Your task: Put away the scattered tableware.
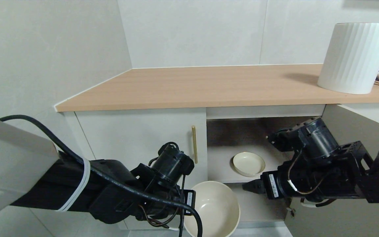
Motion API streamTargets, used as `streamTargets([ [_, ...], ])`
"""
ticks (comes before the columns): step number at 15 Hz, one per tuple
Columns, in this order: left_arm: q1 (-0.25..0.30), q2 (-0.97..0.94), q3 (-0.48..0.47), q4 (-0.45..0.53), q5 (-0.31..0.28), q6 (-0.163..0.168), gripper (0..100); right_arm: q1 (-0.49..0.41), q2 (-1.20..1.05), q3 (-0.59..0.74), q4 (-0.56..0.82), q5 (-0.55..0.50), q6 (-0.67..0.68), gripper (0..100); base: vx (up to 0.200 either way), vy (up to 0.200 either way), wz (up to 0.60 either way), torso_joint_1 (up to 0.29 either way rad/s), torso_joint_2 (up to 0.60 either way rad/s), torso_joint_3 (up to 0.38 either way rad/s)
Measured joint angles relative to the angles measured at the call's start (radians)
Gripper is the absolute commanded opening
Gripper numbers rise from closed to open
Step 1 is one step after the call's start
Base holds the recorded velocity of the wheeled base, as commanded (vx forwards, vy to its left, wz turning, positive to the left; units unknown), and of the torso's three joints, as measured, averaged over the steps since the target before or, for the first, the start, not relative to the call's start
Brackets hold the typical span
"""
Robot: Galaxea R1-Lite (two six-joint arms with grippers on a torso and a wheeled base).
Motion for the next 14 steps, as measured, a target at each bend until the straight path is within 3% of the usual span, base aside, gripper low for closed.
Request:
streamTargets([
  [12,-0.026,0.0,0.0,0.0,0.014,-0.006,0,0.09,0.18,-0.014,-0.046,-0.068,0.028,100,0.0,0.0,0.0,0.0,0.0,0.0],
  [13,-0.027,0.0,0.0,0.0,0.014,-0.006,0,0.091,0.187,-0.014,-0.047,-0.068,0.03,0,0.0,0.0,0.0,0.0,0.0,0.0],
  [14,-0.028,0.0,0.0,0.0,0.015,-0.006,0,0.091,0.191,-0.014,-0.048,-0.068,0.031,0,0.0,0.0,0.0,0.0,0.0,0.0],
])
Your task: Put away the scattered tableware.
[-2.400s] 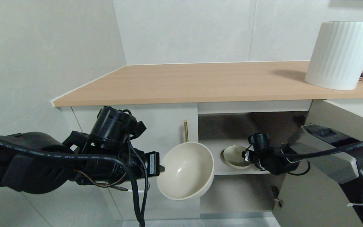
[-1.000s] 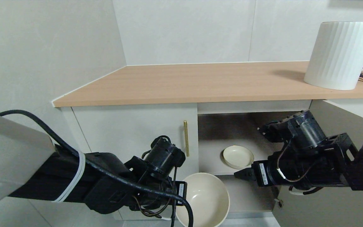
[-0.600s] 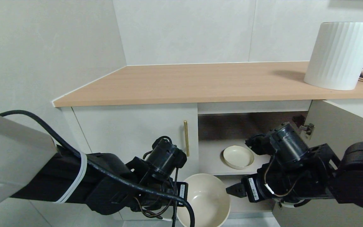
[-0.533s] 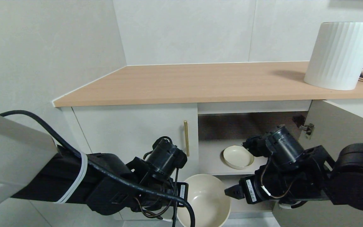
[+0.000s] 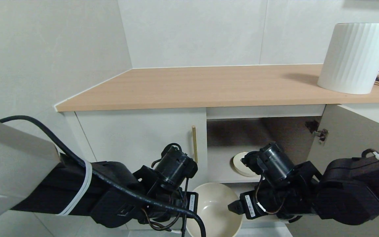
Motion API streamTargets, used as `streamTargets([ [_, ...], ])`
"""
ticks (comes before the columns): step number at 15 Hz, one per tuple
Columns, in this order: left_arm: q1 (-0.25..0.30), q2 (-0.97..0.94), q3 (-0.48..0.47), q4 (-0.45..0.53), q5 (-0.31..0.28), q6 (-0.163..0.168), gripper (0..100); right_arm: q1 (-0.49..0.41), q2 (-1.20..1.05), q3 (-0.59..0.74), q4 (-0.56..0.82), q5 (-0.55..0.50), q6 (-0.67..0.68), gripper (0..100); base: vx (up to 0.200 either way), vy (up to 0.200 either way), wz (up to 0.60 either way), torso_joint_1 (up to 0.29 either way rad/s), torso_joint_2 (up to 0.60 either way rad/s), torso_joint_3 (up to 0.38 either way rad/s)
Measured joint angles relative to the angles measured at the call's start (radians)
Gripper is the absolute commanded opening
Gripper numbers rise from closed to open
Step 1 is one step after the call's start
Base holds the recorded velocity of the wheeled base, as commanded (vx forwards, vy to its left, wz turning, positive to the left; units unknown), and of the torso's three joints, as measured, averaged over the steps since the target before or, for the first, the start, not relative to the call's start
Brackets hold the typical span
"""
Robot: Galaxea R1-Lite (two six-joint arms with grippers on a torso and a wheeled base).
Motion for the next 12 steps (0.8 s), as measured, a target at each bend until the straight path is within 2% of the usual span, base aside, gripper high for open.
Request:
streamTargets([
  [10,-0.002,-0.002,-0.001,-0.001,0.0,0.0,0,0.006,0.021,0.0,-0.007,0.003,0.0,0,0.0,0.0,0.0,0.0,0.0,0.0],
  [11,-0.002,-0.002,-0.001,-0.001,0.005,0.001,100,0.006,0.023,0.0,-0.007,0.003,0.0,0,0.0,0.0,0.0,0.0,0.0,0.0],
  [12,-0.002,-0.003,-0.001,-0.001,0.01,0.001,100,0.006,0.024,0.001,-0.006,0.003,0.0,0,0.0,0.0,0.0,0.0,0.0,0.0],
])
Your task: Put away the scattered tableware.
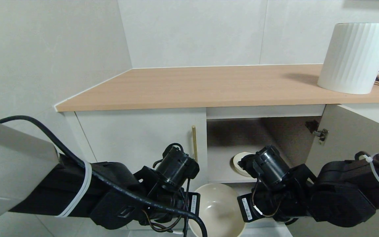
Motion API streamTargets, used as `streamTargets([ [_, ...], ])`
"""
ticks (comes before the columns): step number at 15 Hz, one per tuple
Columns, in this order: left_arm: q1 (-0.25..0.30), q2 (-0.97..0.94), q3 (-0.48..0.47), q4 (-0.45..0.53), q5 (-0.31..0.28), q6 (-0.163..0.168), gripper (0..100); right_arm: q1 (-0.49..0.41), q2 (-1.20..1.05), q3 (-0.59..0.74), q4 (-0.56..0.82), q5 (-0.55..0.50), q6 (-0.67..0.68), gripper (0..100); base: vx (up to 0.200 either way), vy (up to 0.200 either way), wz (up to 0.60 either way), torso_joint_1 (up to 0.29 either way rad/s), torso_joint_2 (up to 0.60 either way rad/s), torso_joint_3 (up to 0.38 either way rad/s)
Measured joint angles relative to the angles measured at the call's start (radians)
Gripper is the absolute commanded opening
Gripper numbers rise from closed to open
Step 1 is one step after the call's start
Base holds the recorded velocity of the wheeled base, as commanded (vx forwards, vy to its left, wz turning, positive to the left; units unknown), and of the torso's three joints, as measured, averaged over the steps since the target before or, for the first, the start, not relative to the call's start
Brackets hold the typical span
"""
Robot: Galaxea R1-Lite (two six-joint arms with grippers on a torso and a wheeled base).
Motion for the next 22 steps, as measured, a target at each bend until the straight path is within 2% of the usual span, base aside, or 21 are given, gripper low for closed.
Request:
streamTargets([
  [10,0.0,-0.034,0.004,-0.004,0.0,-0.003,100,-0.017,0.011,-0.007,-0.002,-0.012,0.023,0,0.0,0.0,0.0,0.0,0.0,0.0],
  [14,0.003,-0.053,0.001,-0.005,0.0,-0.003,100,-0.127,0.03,-0.019,-0.039,-0.036,0.085,0,0.0,0.0,0.0,0.0,0.0,0.0],
  [17,0.006,-0.062,0.0,-0.005,0.001,-0.005,100,-0.251,0.075,-0.017,-0.192,-0.04,0.153,0,0.0,0.0,0.0,0.0,0.0,0.0],
  [22,0.008,-0.067,-0.002,-0.005,0.0,-0.005,100,-0.354,0.199,-0.031,-0.399,-0.111,0.198,0,0.0,0.0,0.0,0.0,0.0,0.0],
])
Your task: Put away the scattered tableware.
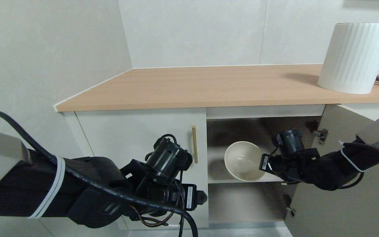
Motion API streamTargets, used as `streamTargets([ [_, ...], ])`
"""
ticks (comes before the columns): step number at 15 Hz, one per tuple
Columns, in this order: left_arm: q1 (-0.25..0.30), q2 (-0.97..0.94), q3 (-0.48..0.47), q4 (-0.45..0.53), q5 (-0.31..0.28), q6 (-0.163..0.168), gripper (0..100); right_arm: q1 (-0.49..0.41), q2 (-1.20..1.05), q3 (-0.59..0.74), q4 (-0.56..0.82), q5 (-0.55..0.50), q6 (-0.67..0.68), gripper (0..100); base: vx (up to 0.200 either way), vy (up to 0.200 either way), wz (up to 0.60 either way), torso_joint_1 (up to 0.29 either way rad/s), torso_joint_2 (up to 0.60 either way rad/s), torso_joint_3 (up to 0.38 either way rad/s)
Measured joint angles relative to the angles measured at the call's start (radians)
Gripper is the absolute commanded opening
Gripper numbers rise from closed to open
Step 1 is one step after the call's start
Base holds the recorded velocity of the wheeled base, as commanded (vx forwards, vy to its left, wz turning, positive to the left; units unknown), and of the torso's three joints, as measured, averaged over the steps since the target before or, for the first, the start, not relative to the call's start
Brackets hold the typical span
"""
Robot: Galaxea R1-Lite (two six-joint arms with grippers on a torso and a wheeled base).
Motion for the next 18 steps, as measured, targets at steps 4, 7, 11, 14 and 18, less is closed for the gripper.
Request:
streamTargets([
  [4,0.0,0.001,0.0,0.0,0.0,0.0,100,-0.041,0.077,-0.055,-0.016,-0.017,0.027,0,0.0,0.0,0.0,0.0,0.0,0.0],
  [7,0.0,0.004,0.0,0.0,0.0,0.0,100,-0.073,0.129,-0.109,-0.016,-0.024,0.042,0,0.0,0.0,0.0,0.0,0.0,0.0],
  [11,0.0,0.008,0.0,0.0,0.0,0.0,100,-0.097,0.185,-0.167,-0.015,-0.024,0.041,0,0.0,0.0,0.0,0.0,0.0,0.0],
  [14,0.0,0.012,0.0,0.0,0.0,0.0,100,-0.107,0.213,-0.204,-0.013,-0.025,0.04,0,0.0,0.0,0.0,0.0,0.0,0.0],
  [18,0.001,0.016,0.0,0.0,0.0,0.0,100,-0.12,0.24,-0.232,-0.009,-0.025,0.038,0,0.0,0.0,0.0,0.0,0.0,0.0],
])
